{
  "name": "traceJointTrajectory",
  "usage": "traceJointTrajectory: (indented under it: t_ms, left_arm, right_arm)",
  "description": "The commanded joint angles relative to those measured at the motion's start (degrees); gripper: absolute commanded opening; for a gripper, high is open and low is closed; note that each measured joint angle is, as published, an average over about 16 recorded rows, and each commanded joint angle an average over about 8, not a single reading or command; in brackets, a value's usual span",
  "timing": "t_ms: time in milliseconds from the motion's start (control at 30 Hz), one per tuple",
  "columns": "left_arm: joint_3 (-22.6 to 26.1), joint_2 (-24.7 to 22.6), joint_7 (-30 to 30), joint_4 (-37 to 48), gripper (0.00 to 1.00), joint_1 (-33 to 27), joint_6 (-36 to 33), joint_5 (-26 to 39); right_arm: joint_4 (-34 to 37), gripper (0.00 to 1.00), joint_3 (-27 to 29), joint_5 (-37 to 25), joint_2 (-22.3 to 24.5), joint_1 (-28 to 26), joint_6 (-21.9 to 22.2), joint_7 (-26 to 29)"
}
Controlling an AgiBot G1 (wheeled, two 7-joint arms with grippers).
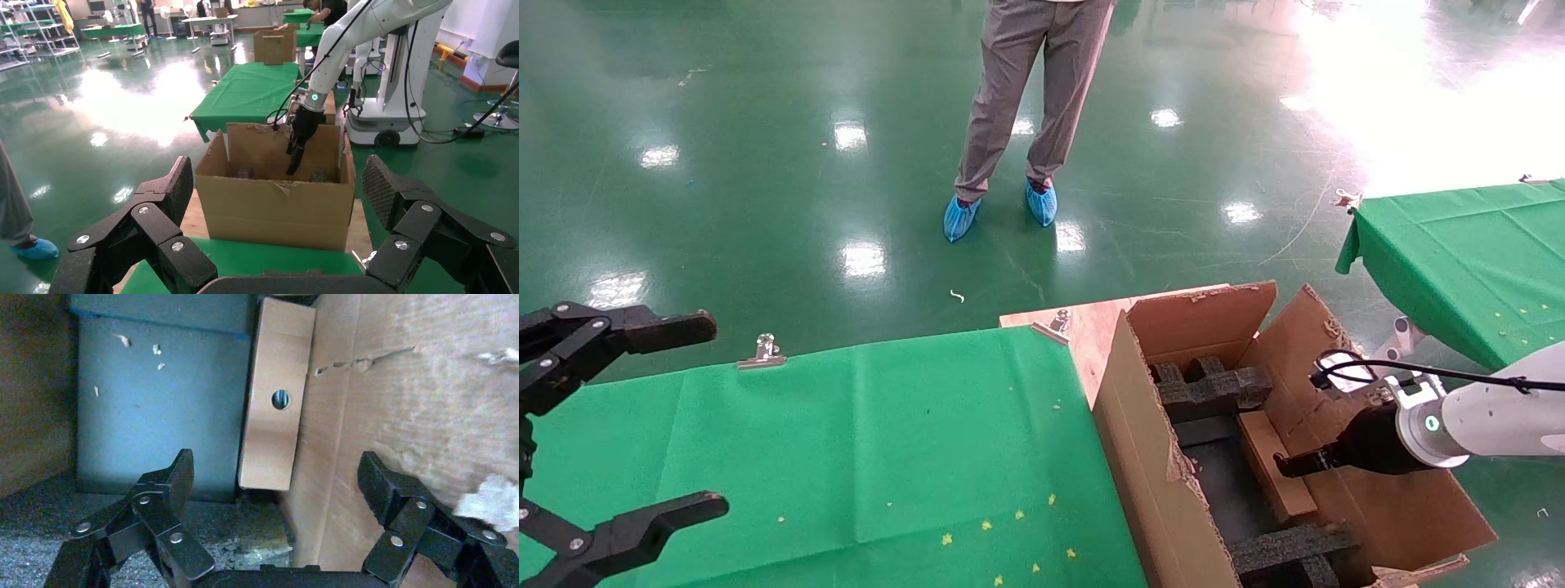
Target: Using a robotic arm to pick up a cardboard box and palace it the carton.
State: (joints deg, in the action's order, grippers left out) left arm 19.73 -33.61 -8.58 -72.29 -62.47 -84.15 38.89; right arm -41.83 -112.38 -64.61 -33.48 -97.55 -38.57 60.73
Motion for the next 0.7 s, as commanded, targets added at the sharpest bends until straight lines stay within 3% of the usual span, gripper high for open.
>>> traceJointTrajectory:
  t_ms: [33, 367, 700]
  left_arm:
    - [0.0, 0.0, 0.0, 0.0, 1.0, 0.0, 0.0, 0.0]
    - [0.0, 0.0, 0.0, 0.0, 1.0, 0.0, 0.0, 0.0]
    - [0.0, 0.0, 0.0, 0.0, 1.0, 0.0, 0.0, 0.0]
  right_arm:
    - [-0.2, 1.0, 0.0, -0.1, 0.1, -0.2, 0.0, 0.1]
    - [-5.4, 1.0, 2.7, -1.1, 1.8, -8.4, 1.2, -1.1]
    - [-15.6, 1.0, 6.6, -0.9, 4.9, -17.4, 0.7, -2.5]
